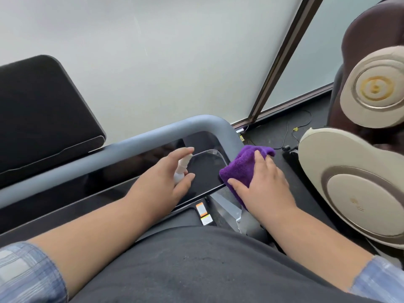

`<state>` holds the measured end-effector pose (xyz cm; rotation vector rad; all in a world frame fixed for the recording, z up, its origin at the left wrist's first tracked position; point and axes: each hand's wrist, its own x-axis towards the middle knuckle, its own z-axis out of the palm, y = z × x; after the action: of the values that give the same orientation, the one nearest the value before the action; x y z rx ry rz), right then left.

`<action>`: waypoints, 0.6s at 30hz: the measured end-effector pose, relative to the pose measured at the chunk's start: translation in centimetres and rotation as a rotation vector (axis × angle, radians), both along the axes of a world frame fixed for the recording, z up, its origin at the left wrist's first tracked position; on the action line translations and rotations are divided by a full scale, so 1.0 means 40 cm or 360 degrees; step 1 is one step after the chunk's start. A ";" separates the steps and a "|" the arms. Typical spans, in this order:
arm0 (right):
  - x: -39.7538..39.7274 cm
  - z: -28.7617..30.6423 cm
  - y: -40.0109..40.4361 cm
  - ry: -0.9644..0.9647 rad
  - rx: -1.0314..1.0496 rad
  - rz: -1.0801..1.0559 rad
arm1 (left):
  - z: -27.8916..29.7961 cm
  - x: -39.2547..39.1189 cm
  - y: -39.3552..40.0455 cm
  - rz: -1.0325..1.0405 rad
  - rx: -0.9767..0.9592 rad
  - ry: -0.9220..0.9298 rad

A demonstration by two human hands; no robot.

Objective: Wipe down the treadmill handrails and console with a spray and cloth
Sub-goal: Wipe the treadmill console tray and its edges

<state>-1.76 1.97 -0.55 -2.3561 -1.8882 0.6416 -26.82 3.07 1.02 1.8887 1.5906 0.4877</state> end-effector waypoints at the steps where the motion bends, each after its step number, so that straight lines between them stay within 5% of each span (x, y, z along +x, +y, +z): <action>1: -0.012 -0.002 0.022 -0.0044 0.0025 0.0027 | -0.002 -0.007 -0.006 -0.0005 0.0000 -0.0009; 12: -0.118 0.035 0.320 -0.0105 0.0007 0.0507 | -0.009 -0.063 -0.075 0.0066 0.0014 -0.0071; 18: -0.063 0.015 0.223 0.0083 0.0068 0.0245 | -0.001 -0.118 -0.104 0.0147 0.0096 -0.0047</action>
<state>-4.29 10.88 0.06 -2.1623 -2.0538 0.6607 -31.54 -1.09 0.99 1.8492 1.6666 0.6068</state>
